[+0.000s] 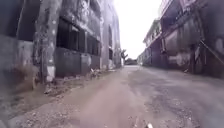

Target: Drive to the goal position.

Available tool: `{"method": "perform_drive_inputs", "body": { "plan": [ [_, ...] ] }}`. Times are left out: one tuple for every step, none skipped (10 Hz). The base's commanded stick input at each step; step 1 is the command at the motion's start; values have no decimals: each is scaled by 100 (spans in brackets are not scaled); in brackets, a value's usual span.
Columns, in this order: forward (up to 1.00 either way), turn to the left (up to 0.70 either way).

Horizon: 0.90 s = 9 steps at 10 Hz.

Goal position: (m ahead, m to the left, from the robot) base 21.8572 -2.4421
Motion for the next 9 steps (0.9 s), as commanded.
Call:
{"method": "perform_drive_inputs", "body": {
  "plan": [
    [100,0],
    [100,-36],
    [100,-17],
    [100,0],
    [100,0],
    [100,0],
    [100,0],
    [100,0],
    [100,0]
  ]
}}
